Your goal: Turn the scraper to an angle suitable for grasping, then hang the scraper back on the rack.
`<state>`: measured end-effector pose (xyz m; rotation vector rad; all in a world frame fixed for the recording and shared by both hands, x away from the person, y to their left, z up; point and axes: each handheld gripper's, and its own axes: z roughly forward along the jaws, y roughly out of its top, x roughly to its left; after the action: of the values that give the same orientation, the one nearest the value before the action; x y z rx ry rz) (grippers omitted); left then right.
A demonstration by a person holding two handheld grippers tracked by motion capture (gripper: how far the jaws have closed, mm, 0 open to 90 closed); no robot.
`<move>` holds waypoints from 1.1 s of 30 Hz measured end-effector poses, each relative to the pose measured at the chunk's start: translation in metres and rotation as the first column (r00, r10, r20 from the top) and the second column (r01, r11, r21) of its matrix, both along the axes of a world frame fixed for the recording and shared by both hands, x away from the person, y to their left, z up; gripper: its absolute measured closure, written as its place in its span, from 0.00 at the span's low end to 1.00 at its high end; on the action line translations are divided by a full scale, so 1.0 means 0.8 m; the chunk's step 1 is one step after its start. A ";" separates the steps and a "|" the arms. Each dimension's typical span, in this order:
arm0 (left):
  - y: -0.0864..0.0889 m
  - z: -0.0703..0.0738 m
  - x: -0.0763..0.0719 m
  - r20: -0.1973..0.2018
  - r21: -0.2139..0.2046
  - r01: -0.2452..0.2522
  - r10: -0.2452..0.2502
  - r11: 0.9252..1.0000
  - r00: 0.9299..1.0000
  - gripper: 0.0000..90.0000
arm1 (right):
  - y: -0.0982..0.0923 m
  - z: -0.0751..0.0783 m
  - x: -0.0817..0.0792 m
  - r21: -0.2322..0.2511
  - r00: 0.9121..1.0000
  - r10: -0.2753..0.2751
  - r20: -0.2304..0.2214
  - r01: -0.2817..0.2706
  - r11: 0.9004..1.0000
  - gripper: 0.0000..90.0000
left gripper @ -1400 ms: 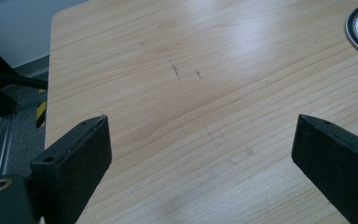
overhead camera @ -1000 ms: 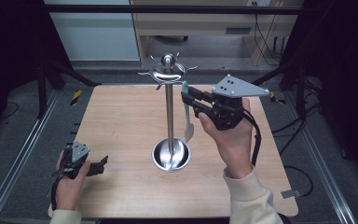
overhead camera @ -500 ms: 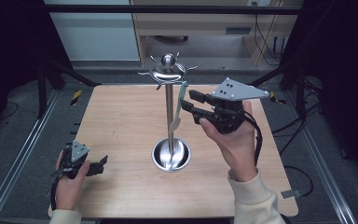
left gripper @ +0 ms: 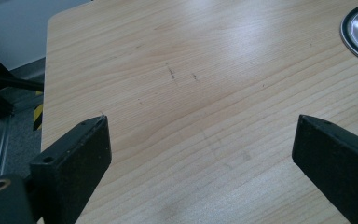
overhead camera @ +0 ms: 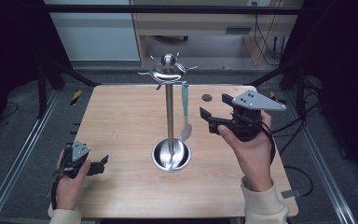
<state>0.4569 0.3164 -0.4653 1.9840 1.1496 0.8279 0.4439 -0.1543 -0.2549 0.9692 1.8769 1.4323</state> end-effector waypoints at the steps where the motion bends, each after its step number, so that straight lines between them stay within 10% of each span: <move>1: 0.000 -0.001 0.000 0.001 -0.002 -0.002 0.002 1.000 1.000 0.05 | 0.000 -0.002 0.002 -0.017 1.000 -0.003 -0.003 0.003 1.000 0.18; 18: 0.001 0.001 0.001 0.006 -0.001 -0.012 0.012 1.000 1.000 0.04 | -0.026 -0.027 0.019 0.004 0.994 -0.107 0.027 0.107 0.994 0.11; 33: 0.002 0.001 0.003 0.011 0.002 -0.013 0.013 1.000 1.000 0.04 | -0.070 -0.059 0.040 0.023 0.940 -0.336 0.063 0.336 0.942 0.12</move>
<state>0.4593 0.3182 -0.4648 1.9735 1.1572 0.8464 0.4760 -0.2100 -0.3024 1.1695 1.5653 1.2537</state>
